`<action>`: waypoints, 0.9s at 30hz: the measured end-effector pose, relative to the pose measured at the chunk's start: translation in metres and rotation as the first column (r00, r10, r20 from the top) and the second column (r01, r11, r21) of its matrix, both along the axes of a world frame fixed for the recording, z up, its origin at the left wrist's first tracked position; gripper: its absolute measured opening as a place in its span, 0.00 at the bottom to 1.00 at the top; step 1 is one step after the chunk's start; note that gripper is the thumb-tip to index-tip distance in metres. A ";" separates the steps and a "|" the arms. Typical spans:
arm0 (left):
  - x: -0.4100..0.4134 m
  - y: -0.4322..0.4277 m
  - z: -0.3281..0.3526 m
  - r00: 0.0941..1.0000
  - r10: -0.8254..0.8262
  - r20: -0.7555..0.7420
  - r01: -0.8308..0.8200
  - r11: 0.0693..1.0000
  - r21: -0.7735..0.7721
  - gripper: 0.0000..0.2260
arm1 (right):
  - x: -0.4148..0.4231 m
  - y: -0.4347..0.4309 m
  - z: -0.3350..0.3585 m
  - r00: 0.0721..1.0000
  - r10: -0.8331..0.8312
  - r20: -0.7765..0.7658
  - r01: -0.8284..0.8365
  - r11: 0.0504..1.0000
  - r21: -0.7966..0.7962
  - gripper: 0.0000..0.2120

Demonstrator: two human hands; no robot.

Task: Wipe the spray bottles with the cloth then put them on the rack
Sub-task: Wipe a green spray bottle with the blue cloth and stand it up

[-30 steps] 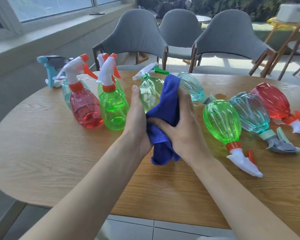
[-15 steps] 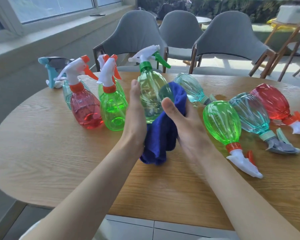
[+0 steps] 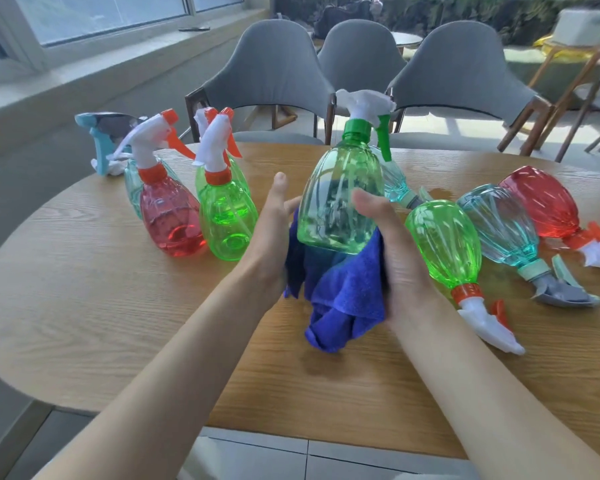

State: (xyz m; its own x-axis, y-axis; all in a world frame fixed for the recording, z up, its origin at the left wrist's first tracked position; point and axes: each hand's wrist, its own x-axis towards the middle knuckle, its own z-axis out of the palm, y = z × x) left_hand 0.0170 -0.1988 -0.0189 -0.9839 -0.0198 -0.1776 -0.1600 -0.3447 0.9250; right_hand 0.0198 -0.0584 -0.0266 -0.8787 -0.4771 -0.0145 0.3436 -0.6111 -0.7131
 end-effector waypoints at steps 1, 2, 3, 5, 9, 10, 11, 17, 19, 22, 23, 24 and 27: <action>0.000 -0.001 0.001 0.999 0.000 0.041 0.000 1.000 -0.005 0.27 | 0.000 0.000 0.001 1.000 0.010 -0.004 -0.010 1.000 -0.007 0.21; 0.003 0.000 0.002 0.998 -0.009 0.060 0.010 1.000 -0.008 0.23 | -0.001 0.000 0.001 1.000 0.009 -0.003 -0.009 1.000 -0.002 0.21; 0.003 0.000 0.001 0.997 -0.007 0.071 0.008 1.000 -0.008 0.21 | -0.002 0.000 0.001 1.000 0.000 0.004 0.000 1.000 0.009 0.22; 0.003 0.001 -0.002 0.997 0.042 0.061 -0.040 0.999 -0.028 0.18 | -0.006 0.000 -0.001 1.000 -0.010 0.011 0.010 1.000 0.021 0.27; -0.002 -0.002 -0.009 0.974 0.202 -0.102 -0.217 0.962 -0.166 0.12 | -0.012 0.001 -0.005 0.999 -0.022 -0.029 0.024 0.998 0.059 0.24; -0.001 -0.002 -0.007 0.963 0.229 -0.145 -0.253 0.951 -0.178 0.11 | -0.013 0.002 -0.006 0.999 -0.026 -0.031 0.028 0.998 0.061 0.23; 0.000 -0.003 -0.007 0.949 0.257 -0.181 -0.291 0.936 -0.200 0.09 | -0.013 0.003 -0.006 0.999 -0.026 -0.025 0.028 0.998 0.055 0.23; 0.006 0.003 -0.001 0.911 0.291 -0.292 -0.382 0.862 -0.333 0.19 | -0.018 0.002 -0.010 0.986 -0.148 -0.080 0.158 0.977 0.142 0.23; 0.013 0.010 0.001 0.903 0.271 -0.334 -0.386 0.852 -0.352 0.17 | -0.019 0.000 -0.013 0.958 -0.261 -0.118 0.279 0.944 0.175 0.20; 0.024 0.024 -0.008 0.864 0.115 -0.490 -0.411 0.723 -0.555 0.18 | -0.018 -0.001 -0.014 0.914 -0.380 -0.140 0.402 0.894 0.199 0.19; 0.022 0.024 -0.014 0.850 0.082 -0.521 -0.434 0.670 -0.603 0.20 | -0.017 0.000 -0.013 0.909 -0.391 -0.147 0.415 0.886 0.207 0.18; 0.020 0.023 -0.018 0.849 0.068 -0.525 -0.438 0.646 -0.625 0.21 | -0.016 0.000 -0.012 0.907 -0.387 -0.167 0.416 0.883 0.218 0.18; 0.012 0.015 -0.014 0.912 0.069 -0.404 -0.285 0.814 -0.506 0.24 | -0.011 -0.004 -0.009 0.911 -0.306 -0.278 0.385 0.873 0.299 0.17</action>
State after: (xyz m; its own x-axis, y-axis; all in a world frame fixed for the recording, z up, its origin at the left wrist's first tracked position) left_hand 0.0291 -0.1834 -0.0333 -0.9441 -0.1859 0.2724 0.2248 0.2418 0.9439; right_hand 0.0089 -0.0624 -0.0357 -0.9859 -0.1424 0.0883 -0.0299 -0.3689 -0.9290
